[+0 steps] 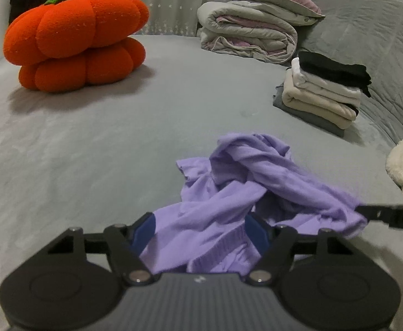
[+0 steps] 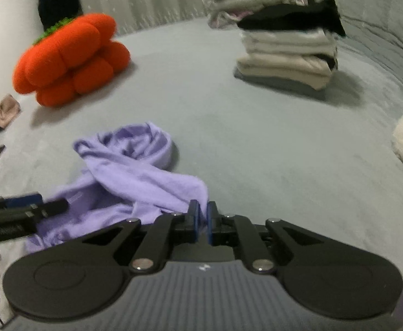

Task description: Fold clothes

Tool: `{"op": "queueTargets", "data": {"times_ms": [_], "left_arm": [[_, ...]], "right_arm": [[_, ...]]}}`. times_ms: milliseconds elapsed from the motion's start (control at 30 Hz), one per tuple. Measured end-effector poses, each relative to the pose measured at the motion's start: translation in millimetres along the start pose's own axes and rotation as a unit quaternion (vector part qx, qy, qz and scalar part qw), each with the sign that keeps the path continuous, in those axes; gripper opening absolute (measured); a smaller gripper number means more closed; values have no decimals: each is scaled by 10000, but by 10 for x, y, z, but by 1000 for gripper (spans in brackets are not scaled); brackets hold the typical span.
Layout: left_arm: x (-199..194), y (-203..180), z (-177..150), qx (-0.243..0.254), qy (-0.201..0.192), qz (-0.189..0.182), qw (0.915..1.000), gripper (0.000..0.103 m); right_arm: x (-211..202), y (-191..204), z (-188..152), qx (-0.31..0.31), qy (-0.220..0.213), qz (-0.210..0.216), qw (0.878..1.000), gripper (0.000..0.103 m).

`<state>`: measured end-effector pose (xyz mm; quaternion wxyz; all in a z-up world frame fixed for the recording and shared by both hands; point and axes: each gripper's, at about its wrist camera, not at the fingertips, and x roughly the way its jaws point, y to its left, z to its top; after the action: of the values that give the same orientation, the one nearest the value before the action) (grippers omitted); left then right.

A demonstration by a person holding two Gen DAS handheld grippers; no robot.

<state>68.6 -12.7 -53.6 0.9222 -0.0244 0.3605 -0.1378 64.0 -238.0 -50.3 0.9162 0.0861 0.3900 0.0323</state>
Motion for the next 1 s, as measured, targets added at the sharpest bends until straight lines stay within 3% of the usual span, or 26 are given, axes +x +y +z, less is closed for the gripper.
{"op": "queueTargets", "data": {"times_ms": [100,167,233,300,633,833,1000], "left_arm": [[27,32,49,-54,-25,19,10000,73],[41,79,92,-130,-35,36,9999,73],[47,109,127,-188,-34,-2,9998,73],[42,122,152,-219,-33,-77,9997,73],[-124,-190,67,689,118,-848,9939,55],[-186,-190,-3,866,444,-732,9926,55],[-219,-47,-12,654,576,-535,9948,55]], "right_arm": [[38,-43,-23,104,131,115,9998,10],[12,-25,-7,106,78,204,9997,20],[-24,2,13,62,3,269,9996,45],[-50,39,36,4,-94,325,9994,55],[37,200,121,-163,-195,496,9984,55],[36,220,150,-179,-214,526,9982,55],[-37,239,153,-200,-256,751,9966,55]]}}
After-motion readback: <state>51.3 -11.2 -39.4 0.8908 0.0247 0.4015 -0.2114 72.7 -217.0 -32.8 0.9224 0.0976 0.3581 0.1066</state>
